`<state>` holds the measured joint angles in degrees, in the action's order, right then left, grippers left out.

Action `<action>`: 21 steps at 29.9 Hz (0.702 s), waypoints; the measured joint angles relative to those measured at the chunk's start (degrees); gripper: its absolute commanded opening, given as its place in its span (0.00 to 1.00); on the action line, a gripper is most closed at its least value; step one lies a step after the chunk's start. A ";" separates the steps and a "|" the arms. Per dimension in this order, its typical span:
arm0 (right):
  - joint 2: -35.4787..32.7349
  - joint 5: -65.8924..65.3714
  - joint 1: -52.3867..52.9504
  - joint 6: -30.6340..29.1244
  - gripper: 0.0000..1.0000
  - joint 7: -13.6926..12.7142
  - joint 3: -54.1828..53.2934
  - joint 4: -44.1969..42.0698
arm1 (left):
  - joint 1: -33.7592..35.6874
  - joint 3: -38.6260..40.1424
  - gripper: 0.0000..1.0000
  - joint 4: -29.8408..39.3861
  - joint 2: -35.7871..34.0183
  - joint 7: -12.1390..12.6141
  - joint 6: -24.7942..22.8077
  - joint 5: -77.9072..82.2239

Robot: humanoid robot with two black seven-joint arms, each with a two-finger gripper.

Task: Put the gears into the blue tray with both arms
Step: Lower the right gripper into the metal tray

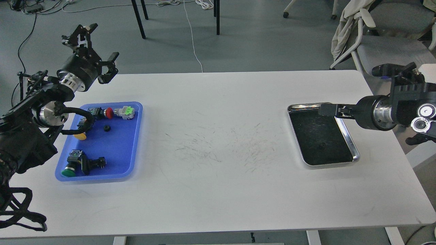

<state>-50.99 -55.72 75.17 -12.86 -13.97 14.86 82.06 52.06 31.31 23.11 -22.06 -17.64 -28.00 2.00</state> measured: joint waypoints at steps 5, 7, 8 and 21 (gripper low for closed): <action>3.87 -2.54 -2.49 0.17 0.98 0.07 2.85 -3.80 | 0.00 -0.02 0.98 0.00 -0.28 -0.11 0.00 0.02; 5.57 -3.09 -4.22 0.38 0.98 0.07 3.05 -6.52 | 0.00 -0.02 0.98 -0.01 -0.28 -0.19 0.00 0.02; 6.46 -3.46 -5.19 0.59 0.97 0.08 3.05 -8.07 | 0.01 -0.02 0.98 -0.01 -0.28 -0.26 0.00 0.02; 13.09 -4.52 -9.50 1.70 0.90 0.04 3.06 -14.24 | 0.01 -0.41 0.98 -0.09 -0.34 -0.47 0.00 0.71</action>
<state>-37.90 -60.24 65.66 -11.17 -13.93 17.92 67.82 52.07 30.89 23.03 -22.40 -18.11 -28.00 2.71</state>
